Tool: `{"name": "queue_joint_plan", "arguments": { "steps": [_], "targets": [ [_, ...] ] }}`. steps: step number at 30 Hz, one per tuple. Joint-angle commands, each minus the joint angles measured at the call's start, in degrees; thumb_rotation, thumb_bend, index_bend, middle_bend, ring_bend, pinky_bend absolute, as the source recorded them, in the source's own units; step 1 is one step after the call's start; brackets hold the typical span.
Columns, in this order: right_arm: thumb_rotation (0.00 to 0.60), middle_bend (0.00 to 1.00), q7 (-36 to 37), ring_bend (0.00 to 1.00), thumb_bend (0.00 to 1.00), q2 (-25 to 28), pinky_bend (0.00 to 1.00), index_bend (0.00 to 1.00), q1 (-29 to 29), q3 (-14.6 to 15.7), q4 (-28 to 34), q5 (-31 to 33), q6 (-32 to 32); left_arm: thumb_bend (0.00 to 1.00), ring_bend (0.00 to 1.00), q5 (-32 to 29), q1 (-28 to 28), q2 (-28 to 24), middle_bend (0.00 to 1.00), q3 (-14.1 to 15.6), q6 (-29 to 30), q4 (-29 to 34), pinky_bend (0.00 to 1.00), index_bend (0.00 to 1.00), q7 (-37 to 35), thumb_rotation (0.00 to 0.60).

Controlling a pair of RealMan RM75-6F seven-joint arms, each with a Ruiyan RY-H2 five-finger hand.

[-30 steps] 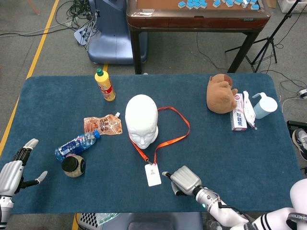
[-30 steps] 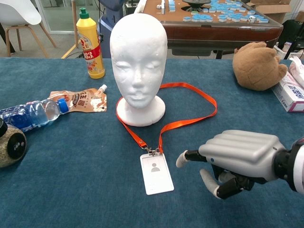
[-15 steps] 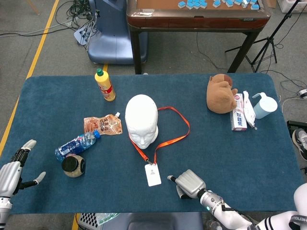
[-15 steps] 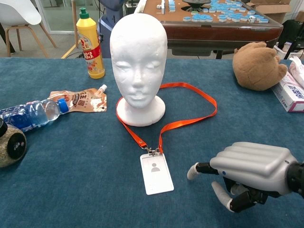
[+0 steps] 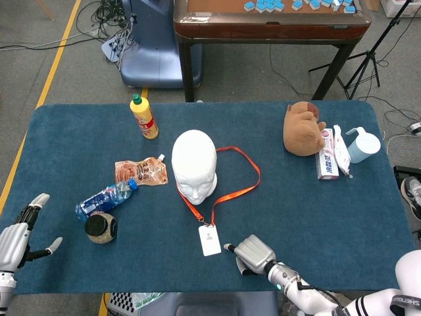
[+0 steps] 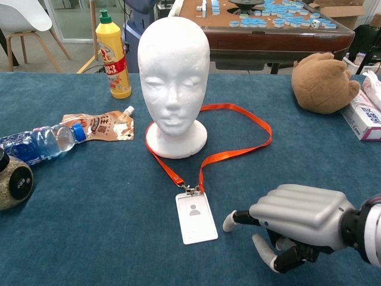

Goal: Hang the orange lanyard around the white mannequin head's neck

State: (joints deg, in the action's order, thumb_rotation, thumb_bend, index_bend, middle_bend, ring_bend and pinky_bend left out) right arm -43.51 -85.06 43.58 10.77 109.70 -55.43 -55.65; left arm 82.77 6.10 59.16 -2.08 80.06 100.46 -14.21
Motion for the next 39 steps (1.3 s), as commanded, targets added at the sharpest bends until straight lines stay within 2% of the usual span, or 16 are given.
{"name": "queue_joint_plan", "arguments": {
  "steps": [1, 16, 22, 26, 29, 32, 35, 39],
  "targets": [
    [0.394, 1.00, -0.2, 1.00, 0.78, -0.5, 1.00, 0.17, 0.2, -0.3, -0.1, 0.2, 0.2, 0.25, 0.03, 0.0, -0.1, 0.0, 0.05, 0.0, 0.1, -0.1, 0.14, 0.00, -0.1, 0.600],
    [0.395, 1.00, -0.3, 1.00, 0.78, -2.0, 1.00, 0.17, -0.2, -1.1, 0.6, -1.5, -0.5, 0.25, 0.03, -0.1, -0.1, 0.3, 0.05, -0.1, -0.2, -1.3, 0.14, 0.00, -1.2, 0.600],
    [0.394, 1.00, 2.8, 1.00, 0.78, 4.2, 1.00, 0.17, -4.3, 0.9, 4.7, -9.0, -7.2, 0.25, 0.03, -0.2, 0.0, 0.6, 0.05, -0.3, -0.2, -1.8, 0.14, 0.00, -1.2, 0.600],
    [0.396, 0.99, 4.7, 1.00, 0.75, 9.8, 1.00, 0.17, -9.0, 3.2, 6.6, -15.5, -14.6, 0.25, 0.03, -0.5, -0.1, 0.7, 0.05, -0.5, 0.1, -2.1, 0.14, 0.00, -1.1, 0.600],
    [0.394, 0.93, 6.6, 1.00, 0.72, 12.8, 1.00, 0.17, -12.8, 4.6, 6.7, -20.1, -20.2, 0.25, 0.03, -0.5, -0.3, 0.7, 0.05, -0.7, 0.6, -2.4, 0.14, 0.00, -0.6, 0.600],
    [0.397, 0.86, 10.0, 0.96, 0.70, 15.4, 1.00, 0.17, -17.4, 4.9, 5.3, -23.8, -26.6, 0.25, 0.03, -0.5, -0.4, 1.0, 0.05, -1.0, 1.3, -3.0, 0.14, 0.00, 0.7, 0.600],
    [0.400, 0.78, 12.6, 0.87, 0.67, 17.0, 0.96, 0.17, -21.1, 4.3, 3.4, -25.1, -31.1, 0.25, 0.03, -0.6, -0.5, 1.1, 0.05, -1.0, 1.6, -3.4, 0.14, 0.00, 2.1, 0.600],
    [0.397, 0.57, 14.3, 0.65, 0.47, 18.4, 0.77, 0.17, -24.9, 2.9, 0.8, -25.0, -35.2, 0.25, 0.03, -0.6, -0.5, 1.0, 0.05, -0.8, 1.6, -3.4, 0.14, 0.00, 4.0, 0.600]
  ]
}}
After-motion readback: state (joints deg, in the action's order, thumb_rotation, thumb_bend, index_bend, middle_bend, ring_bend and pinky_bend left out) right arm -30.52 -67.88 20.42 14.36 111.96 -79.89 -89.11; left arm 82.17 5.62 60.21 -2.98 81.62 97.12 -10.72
